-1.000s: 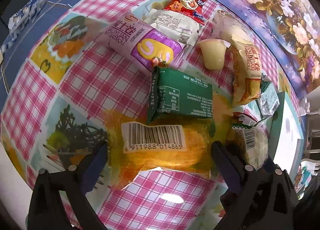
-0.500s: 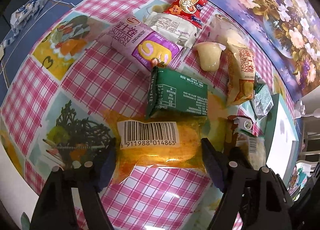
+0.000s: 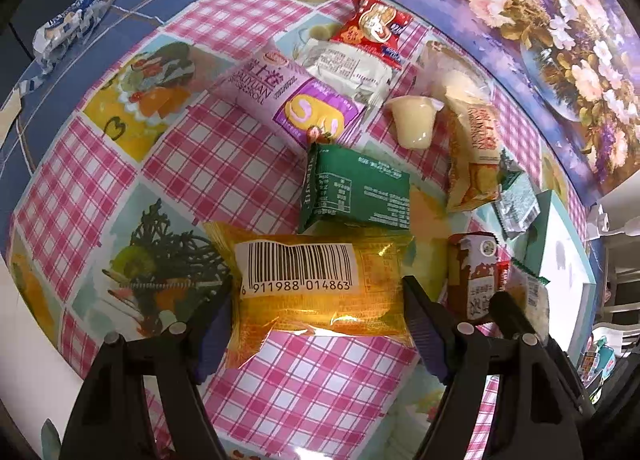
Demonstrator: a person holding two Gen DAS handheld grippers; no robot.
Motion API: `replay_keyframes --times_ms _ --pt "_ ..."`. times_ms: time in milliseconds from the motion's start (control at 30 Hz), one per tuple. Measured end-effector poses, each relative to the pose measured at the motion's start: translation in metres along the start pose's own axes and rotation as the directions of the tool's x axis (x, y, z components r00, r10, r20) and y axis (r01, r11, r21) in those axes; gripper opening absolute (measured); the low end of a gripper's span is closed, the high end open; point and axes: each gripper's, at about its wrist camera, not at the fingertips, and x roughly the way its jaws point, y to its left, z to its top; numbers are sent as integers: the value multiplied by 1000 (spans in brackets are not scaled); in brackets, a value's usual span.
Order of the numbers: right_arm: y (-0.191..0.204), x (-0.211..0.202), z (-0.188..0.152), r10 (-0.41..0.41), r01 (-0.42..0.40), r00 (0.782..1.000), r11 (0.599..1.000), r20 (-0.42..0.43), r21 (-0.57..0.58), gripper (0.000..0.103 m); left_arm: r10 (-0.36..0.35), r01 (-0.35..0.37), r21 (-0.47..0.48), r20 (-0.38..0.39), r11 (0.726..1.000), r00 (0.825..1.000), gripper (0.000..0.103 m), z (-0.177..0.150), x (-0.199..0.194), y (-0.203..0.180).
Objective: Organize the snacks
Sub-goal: 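Carry both packets into the white tray and open both tools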
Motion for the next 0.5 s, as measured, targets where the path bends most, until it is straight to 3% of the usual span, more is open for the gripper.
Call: replay_keyframes --times_ms 100,267,500 --pt "-7 -13 5 9 -10 999 1000 34 27 54 -6 5 15 35 1000 999 79 -3 -16 -1" --pt "-22 -30 16 -53 48 994 997 91 62 54 -8 2 62 90 998 996 80 -7 -38 -19" --pt "-73 -34 32 -153 128 983 970 106 207 54 -39 23 187 86 982 996 80 -3 -38 -88"
